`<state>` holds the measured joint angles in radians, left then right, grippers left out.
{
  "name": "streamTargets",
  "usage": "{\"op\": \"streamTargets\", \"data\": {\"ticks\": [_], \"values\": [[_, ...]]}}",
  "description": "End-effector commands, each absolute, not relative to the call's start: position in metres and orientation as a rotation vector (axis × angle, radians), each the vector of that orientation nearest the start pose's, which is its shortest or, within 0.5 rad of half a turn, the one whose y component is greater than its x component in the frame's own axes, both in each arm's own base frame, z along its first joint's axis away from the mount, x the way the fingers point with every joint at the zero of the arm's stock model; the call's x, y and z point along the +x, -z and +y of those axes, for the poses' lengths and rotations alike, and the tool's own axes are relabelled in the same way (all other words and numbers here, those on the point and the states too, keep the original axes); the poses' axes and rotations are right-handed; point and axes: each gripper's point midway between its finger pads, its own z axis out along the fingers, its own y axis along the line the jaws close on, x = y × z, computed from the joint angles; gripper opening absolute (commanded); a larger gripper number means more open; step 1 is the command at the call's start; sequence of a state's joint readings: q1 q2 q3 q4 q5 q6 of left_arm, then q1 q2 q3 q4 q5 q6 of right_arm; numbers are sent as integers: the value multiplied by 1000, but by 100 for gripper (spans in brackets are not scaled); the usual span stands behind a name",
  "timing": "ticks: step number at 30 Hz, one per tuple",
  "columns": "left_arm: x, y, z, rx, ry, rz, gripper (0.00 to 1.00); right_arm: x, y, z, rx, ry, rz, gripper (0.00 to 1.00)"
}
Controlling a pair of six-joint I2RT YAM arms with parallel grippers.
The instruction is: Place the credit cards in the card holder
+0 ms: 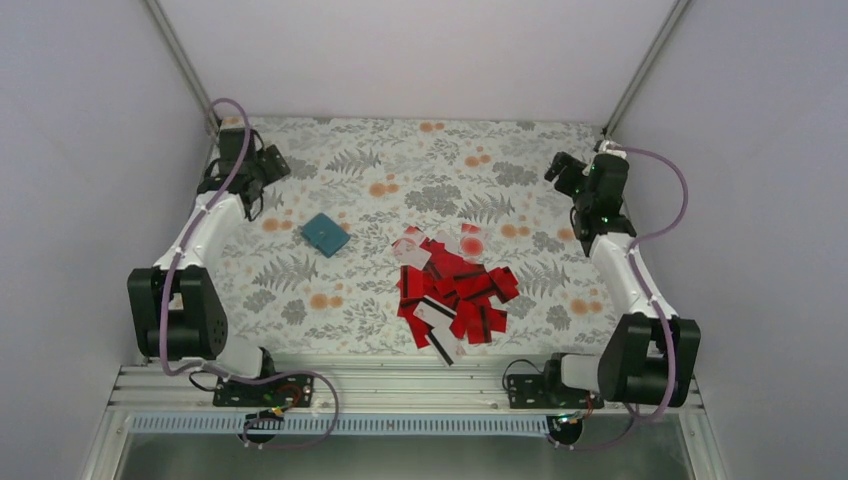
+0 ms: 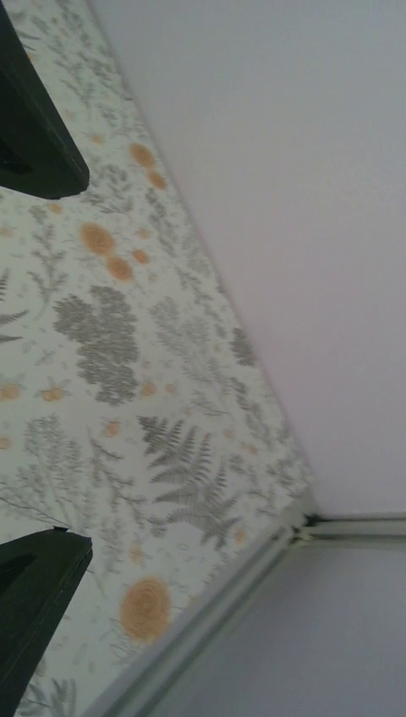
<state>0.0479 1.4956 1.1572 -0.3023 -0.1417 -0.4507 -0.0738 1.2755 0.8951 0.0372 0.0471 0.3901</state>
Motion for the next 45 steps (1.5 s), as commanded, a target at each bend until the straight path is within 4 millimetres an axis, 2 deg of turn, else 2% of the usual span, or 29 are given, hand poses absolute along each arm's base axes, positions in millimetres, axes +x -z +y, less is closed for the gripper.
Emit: {"op": "streamTargets", "data": {"ticks": [1, 3, 6, 10, 21, 31, 45], "values": [[406, -155, 4, -737, 125, 2383, 93, 413, -209, -21, 491, -272, 2090, 99], [402, -140, -15, -753, 134, 2458, 92, 411, -197, -7, 475, -351, 2161, 99], [392, -112, -36, -828, 175, 2551, 86, 406, -178, 4, 480, -404, 2260, 99], [382, -87, -48, -917, 163, 2605, 82, 394, -170, 8, 478, -399, 2311, 99], [374, -59, -74, -946, 161, 2726, 67, 376, -158, 6, 519, -380, 2365, 99], [373, -42, -72, -933, 85, 2753, 59, 369, -151, 8, 540, -388, 2390, 99], [365, -23, -71, -931, 73, 2789, 40, 370, -145, 8, 533, -382, 2418, 99]]}}
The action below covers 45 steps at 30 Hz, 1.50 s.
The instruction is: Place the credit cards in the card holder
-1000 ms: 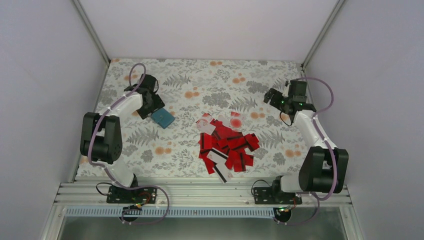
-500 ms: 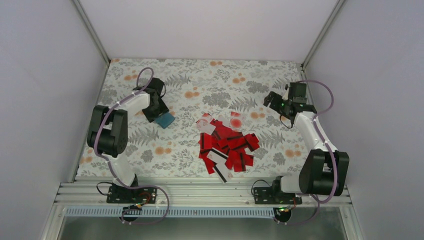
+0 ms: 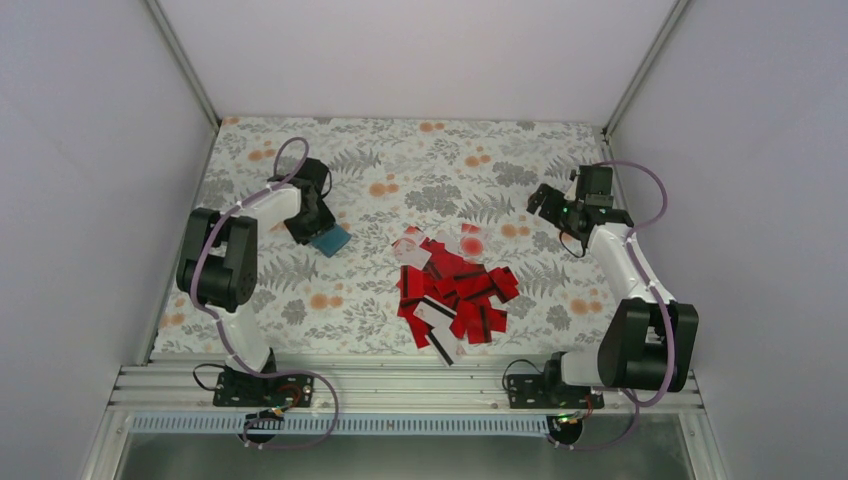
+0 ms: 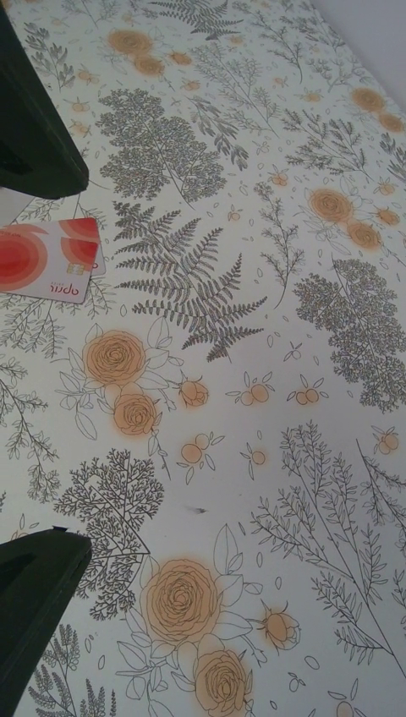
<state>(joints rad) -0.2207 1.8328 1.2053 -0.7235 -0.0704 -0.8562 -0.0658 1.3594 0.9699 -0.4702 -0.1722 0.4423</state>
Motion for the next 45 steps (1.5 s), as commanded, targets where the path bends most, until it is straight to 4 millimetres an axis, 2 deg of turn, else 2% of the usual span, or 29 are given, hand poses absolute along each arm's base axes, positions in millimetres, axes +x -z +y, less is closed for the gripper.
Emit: {"op": "streamTargets", "data": {"ticks": [1, 16, 21, 23, 28, 34, 40, 45], "values": [[365, -23, -72, -927, 76, 2792, 38, 370, -146, 9, 535, -385, 2416, 99], [368, -22, -85, -827, 82, 2813, 18, 373, -147, 16, 508, -419, 2424, 99], [368, -24, -91, -712, 71, 2835, 17, 376, -152, 28, 463, -473, 2420, 99], [366, -27, -91, -645, 52, 2836, 17, 377, -156, 38, 413, -509, 2418, 99], [361, -31, -106, -438, 128, 2834, 19, 382, -161, 70, 273, -589, 2418, 99], [357, -46, -115, -213, 132, 2795, 22, 385, -163, 128, 46, -671, 2442, 99], [361, -72, -111, -141, 97, 2735, 34, 385, -153, 182, -124, -681, 2497, 99], [359, -70, -111, -197, 67, 2772, 37, 386, -145, 202, -166, -670, 2532, 99]]}}
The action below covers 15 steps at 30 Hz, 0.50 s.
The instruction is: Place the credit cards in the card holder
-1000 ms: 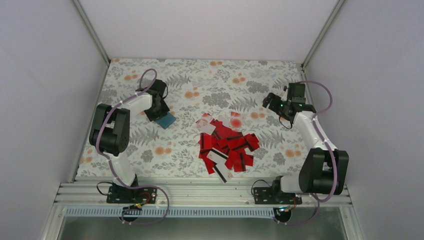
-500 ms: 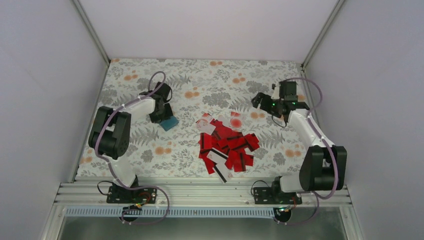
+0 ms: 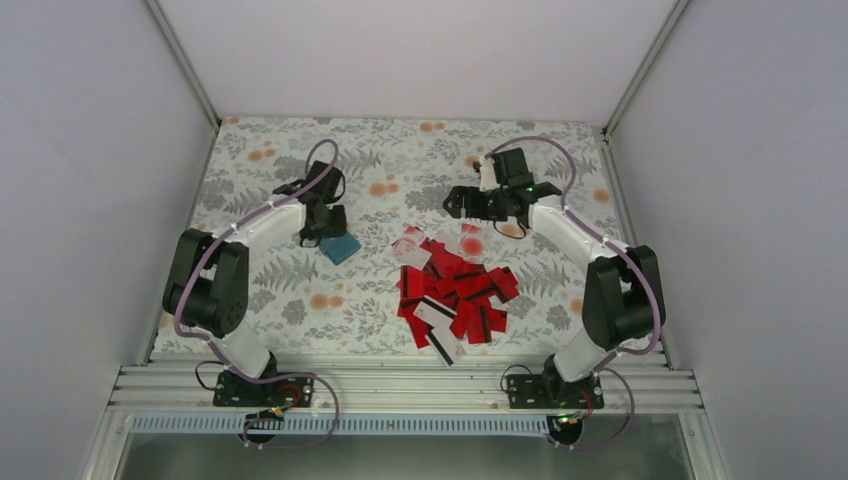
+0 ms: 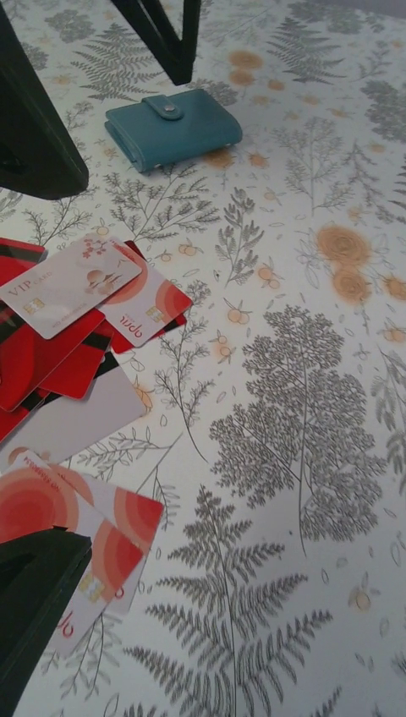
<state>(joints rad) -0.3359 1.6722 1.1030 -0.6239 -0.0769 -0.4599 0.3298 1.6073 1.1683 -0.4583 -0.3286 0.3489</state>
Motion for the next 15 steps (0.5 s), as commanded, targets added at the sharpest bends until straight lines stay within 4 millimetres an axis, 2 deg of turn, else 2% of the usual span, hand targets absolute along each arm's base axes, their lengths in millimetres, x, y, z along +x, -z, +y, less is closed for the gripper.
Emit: {"op": "streamTargets", "data": {"ticks": [1, 10, 15], "values": [[358, -68, -113, -207, 68, 2778, 37, 387, -145, 204, -168, -665, 2535, 99], [357, -39, -117, -234, 11, 2854, 35, 384, -135, 200, -154, -602, 2576, 99], [350, -23, -107, -245, -85, 2896, 30, 382, -131, 197, -148, -580, 2588, 99]]}}
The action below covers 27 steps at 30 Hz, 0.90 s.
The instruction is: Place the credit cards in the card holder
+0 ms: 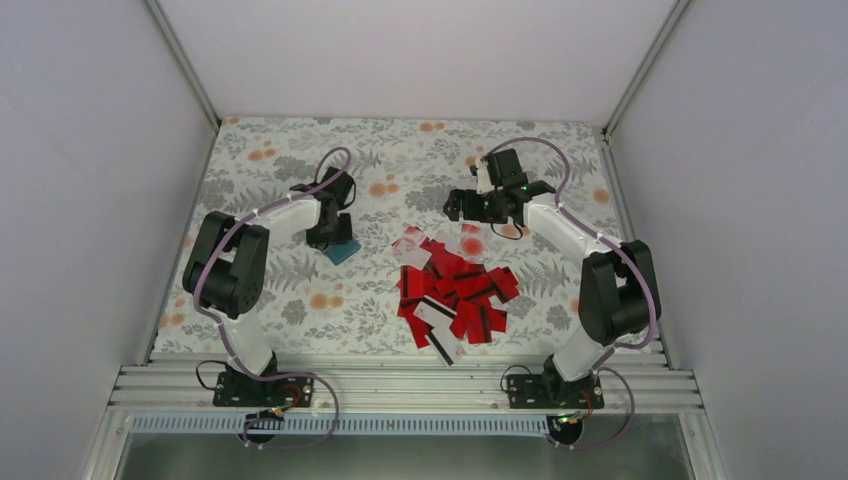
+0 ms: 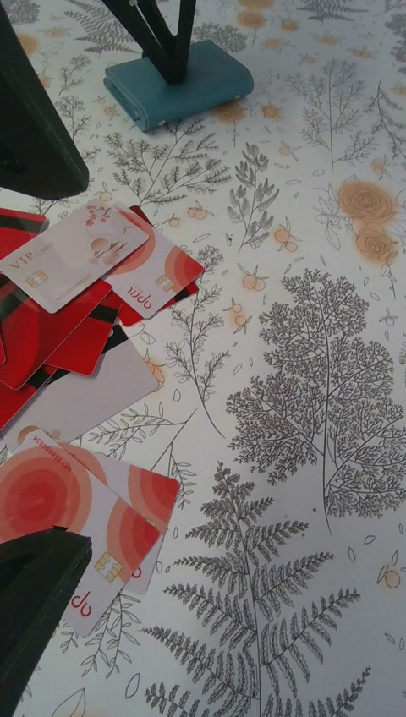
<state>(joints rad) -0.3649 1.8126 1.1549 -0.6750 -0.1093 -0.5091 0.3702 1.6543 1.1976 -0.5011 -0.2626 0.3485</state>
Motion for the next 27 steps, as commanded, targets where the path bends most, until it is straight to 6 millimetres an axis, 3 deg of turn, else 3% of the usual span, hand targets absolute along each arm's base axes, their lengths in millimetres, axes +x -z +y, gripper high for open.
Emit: {"op": "streamTargets", "data": {"ticks": [1, 13, 17, 21, 27], "values": [[348, -20, -104, -247, -102, 2905, 29, 382, -131, 197, -149, -578, 2588, 99], [326, 2, -89, -248, -195, 2936, 20, 382, -130, 196, -146, -571, 2592, 99], [327, 1, -88, -237, -200, 2921, 14, 384, -134, 199, -153, -585, 2581, 99], [331, -2, -87, -211, -205, 2905, 9, 386, -125, 202, -155, -595, 2603, 99], [338, -7, -98, -166, -119, 2881, 3, 385, -125, 205, -167, -605, 2604, 99]]}}
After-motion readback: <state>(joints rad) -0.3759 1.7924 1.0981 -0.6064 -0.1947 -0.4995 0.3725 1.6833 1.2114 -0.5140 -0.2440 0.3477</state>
